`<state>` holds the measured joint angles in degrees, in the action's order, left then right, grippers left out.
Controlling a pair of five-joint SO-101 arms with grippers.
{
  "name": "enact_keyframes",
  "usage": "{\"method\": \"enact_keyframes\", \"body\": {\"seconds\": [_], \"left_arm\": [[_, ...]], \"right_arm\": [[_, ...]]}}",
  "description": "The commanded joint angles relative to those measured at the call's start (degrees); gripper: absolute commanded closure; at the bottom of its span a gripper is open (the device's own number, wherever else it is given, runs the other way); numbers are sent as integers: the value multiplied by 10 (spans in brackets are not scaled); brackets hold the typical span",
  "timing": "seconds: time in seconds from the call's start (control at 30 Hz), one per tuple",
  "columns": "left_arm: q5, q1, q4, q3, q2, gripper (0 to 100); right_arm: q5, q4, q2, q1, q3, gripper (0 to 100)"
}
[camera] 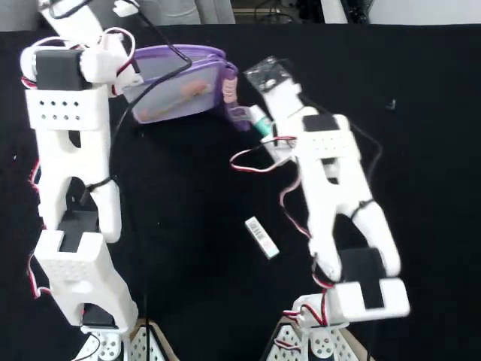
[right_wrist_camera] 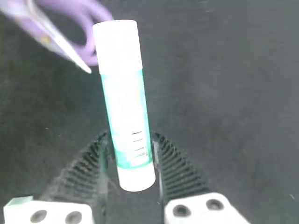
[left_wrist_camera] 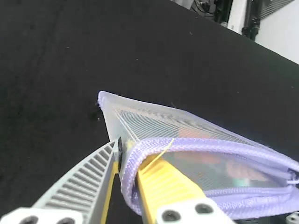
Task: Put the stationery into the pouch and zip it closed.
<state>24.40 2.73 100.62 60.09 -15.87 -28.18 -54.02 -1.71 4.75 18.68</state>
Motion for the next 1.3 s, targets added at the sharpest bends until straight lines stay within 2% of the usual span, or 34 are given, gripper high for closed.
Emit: {"method": "enact_keyframes", "body": {"seconds": [0.0,0.23,0.4,0.67,1.0,1.1,1.27], "left_arm": [[8,-36,3,29,16,972],[9,-80,3,46,32,972],[9,-104,3,10,62,972],[9,-142,1,-51,51,972],[9,-141,-6,-50,-6,971],[9,-139,-8,-50,-17,971],[9,-138,-8,-50,-22,971]], "right_arm": [[5,29,-99,-42,14,988],[61,33,-209,-64,8,988],[84,60,-282,-61,3,988],[211,122,-351,-56,-21,988],[320,193,-357,59,-12,988],[332,219,-358,92,29,988],[328,379,-395,127,183,988]]}}
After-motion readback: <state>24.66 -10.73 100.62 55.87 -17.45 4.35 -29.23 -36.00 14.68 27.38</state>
